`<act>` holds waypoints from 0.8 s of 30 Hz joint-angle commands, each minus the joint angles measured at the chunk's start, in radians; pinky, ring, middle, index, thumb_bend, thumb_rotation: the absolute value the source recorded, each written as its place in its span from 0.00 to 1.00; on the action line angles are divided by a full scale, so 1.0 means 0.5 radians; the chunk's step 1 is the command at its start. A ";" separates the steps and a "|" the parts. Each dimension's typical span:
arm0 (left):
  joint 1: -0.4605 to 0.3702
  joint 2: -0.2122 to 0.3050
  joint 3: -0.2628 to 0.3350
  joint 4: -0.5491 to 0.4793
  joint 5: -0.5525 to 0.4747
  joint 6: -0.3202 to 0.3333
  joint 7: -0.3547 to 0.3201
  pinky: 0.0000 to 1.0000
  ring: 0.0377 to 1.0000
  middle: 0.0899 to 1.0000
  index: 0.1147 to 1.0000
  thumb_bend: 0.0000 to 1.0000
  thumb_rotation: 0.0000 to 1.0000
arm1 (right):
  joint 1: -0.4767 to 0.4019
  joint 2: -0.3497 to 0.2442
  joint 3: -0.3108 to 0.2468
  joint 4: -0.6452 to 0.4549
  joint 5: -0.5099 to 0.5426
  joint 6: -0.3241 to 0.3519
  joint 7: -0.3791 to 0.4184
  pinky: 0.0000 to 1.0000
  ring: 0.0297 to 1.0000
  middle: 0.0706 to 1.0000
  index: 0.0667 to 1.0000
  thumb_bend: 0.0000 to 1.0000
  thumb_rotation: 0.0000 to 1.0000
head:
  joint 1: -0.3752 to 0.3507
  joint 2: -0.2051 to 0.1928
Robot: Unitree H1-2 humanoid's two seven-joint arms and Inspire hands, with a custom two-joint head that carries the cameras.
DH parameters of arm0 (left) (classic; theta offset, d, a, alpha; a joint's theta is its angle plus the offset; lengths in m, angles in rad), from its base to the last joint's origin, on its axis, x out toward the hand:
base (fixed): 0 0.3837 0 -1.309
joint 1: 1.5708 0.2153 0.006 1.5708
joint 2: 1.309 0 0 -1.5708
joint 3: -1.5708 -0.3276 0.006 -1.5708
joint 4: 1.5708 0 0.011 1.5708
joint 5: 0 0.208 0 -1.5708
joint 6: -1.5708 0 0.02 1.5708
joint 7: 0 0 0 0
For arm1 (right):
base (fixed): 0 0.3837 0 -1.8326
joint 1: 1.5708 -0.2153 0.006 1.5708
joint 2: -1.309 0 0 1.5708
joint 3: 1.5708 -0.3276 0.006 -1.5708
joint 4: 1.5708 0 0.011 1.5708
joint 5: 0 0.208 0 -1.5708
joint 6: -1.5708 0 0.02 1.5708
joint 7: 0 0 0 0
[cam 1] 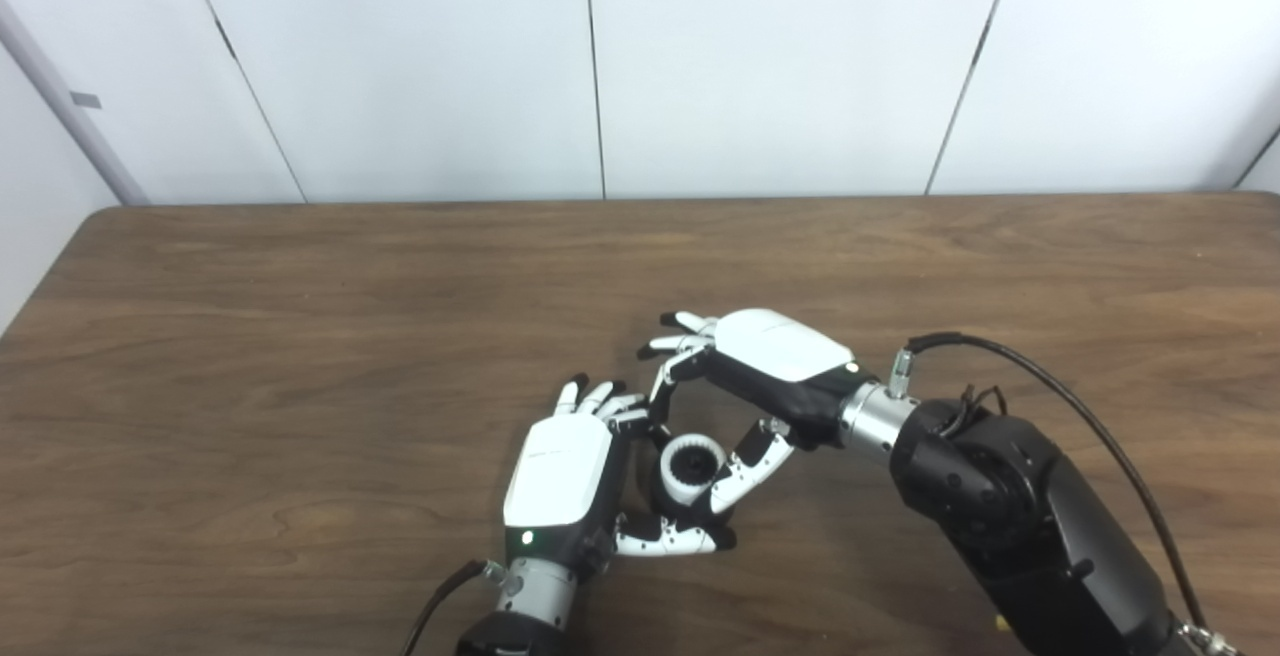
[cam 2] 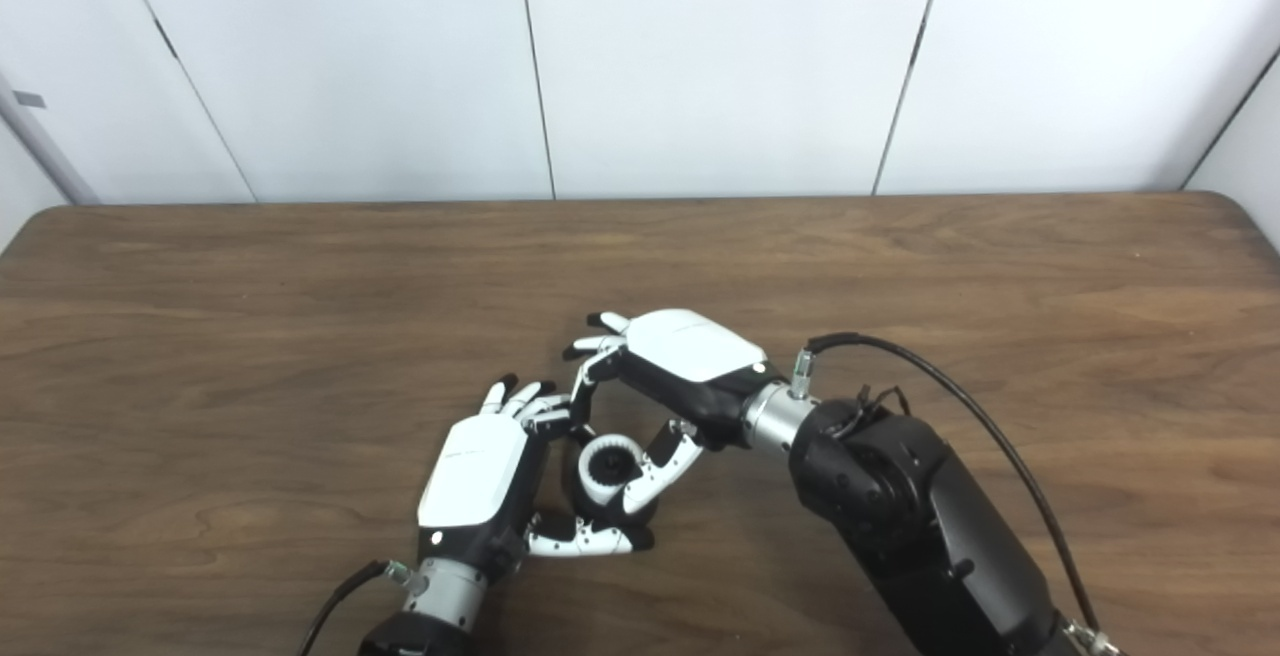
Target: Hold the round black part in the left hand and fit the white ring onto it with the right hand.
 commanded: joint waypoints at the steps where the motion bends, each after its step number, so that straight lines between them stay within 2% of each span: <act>1: 0.002 -0.001 -0.018 -0.021 0.030 0.003 -0.028 1.00 0.90 0.78 0.42 0.52 0.05 | -0.061 0.006 -0.027 -0.047 0.000 -0.007 -0.036 0.97 1.00 0.90 0.64 0.97 0.27 | 0.000 -0.001; 5: -0.001 0.007 -0.019 -0.014 0.022 -0.007 -0.010 1.00 0.89 0.77 0.42 0.52 0.05 | -0.063 0.006 -0.028 -0.040 -0.002 -0.005 -0.035 0.98 1.00 0.90 0.61 0.97 0.26 | -0.004 -0.002; 12: -0.005 0.008 -0.010 -0.009 0.011 -0.002 -0.014 1.00 0.89 0.77 0.42 0.52 0.05 | -0.064 0.003 -0.041 -0.031 0.012 0.004 -0.031 0.99 1.00 0.89 0.56 0.92 0.23 | -0.019 0.000; 18: -0.010 0.009 -0.002 -0.004 0.003 -0.001 -0.015 1.00 0.90 0.77 0.42 0.52 0.05 | -0.077 -0.008 -0.074 -0.051 0.028 0.020 -0.029 0.99 1.00 0.89 0.55 0.92 0.23 | -0.032 -0.002; 24: -0.014 0.022 0.007 0.003 -0.016 -0.014 -0.007 1.00 0.90 0.77 0.42 0.52 0.05 | -0.100 -0.037 -0.153 -0.122 0.072 0.072 0.001 1.00 1.00 0.89 0.56 0.92 0.22 | -0.047 -0.008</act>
